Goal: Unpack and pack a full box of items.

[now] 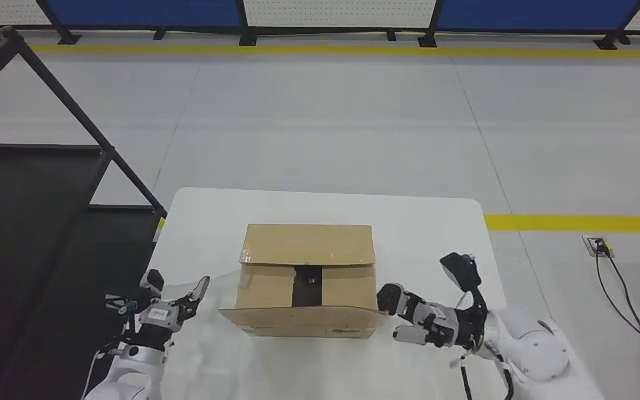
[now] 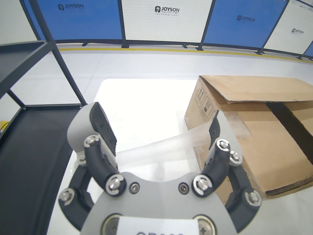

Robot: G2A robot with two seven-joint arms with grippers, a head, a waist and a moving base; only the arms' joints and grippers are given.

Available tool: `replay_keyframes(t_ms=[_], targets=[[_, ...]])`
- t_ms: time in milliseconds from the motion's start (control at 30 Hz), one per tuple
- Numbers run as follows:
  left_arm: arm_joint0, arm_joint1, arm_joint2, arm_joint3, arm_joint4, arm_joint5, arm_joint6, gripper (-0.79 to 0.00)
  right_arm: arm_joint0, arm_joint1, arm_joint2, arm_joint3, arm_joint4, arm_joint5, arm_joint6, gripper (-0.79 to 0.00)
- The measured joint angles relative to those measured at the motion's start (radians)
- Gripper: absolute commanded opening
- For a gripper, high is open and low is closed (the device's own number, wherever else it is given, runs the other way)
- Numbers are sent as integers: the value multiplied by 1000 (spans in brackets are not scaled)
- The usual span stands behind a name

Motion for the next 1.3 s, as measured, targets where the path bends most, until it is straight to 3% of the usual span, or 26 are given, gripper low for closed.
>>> replay_keyframes(t_ms=[233, 367, 567, 833, 1300], targets=[[25, 14, -36, -32, -32, -220, -7, 0, -131, 84, 17, -115, -194, -116, -116, 0], [46, 27, -89, -39, -102, -409, -30, 0, -181, 126, 4, -107, -323, -175, -175, 0], [73, 49, -151, -41, -90, -644, -78, 0, -179, 159, -38, -58, -353, -192, -193, 0], [64, 51, -156, -23, -162, -628, -75, 0, -163, 182, -25, -34, -313, -229, -230, 0], [65, 63, -139, -29, -84, -669, -98, 0, -201, 201, 82, -84, -305, -156, -329, 0]])
